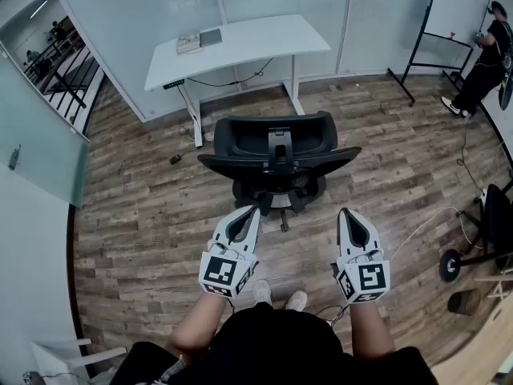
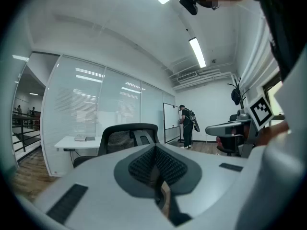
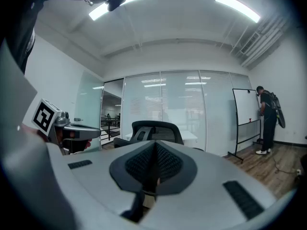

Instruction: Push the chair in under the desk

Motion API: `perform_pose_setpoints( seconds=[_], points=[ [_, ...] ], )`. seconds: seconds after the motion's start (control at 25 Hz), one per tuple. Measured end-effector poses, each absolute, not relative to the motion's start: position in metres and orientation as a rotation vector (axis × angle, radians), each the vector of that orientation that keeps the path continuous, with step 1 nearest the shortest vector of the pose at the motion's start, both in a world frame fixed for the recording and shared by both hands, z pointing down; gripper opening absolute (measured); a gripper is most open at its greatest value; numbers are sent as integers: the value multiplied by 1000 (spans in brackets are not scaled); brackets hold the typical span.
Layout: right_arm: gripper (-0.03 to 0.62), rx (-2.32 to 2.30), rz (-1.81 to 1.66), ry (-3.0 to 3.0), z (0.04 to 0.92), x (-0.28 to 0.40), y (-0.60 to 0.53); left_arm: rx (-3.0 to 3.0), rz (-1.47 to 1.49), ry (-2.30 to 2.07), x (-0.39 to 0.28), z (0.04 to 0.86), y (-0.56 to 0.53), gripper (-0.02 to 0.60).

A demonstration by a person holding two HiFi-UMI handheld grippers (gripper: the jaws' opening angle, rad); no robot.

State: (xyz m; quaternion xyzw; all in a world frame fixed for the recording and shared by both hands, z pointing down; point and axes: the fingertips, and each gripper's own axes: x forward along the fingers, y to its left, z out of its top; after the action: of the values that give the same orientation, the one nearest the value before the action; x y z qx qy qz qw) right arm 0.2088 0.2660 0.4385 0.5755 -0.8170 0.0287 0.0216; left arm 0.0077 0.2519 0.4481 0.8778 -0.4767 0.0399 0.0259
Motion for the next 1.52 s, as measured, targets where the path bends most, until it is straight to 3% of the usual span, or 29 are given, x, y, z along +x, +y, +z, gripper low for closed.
perform_pose_setpoints(
  seconds=[0.76, 1.04, 1.4, 1.52],
  points=[
    [8, 1666, 131, -2548, 448, 182, 253, 2710, 170, -1464, -22, 456, 237, 12],
    [126, 1551, 140, -2540, 462, 150, 248, 2809, 238, -1397, -30, 458, 229, 19],
    [269, 1471, 67, -2467, 476, 120, 245, 2935, 475, -1305, -37, 478, 224, 332],
    [295, 1450, 63, -2458, 479, 117, 241, 2952, 577, -1290, -36, 487, 221, 373]
  ],
)
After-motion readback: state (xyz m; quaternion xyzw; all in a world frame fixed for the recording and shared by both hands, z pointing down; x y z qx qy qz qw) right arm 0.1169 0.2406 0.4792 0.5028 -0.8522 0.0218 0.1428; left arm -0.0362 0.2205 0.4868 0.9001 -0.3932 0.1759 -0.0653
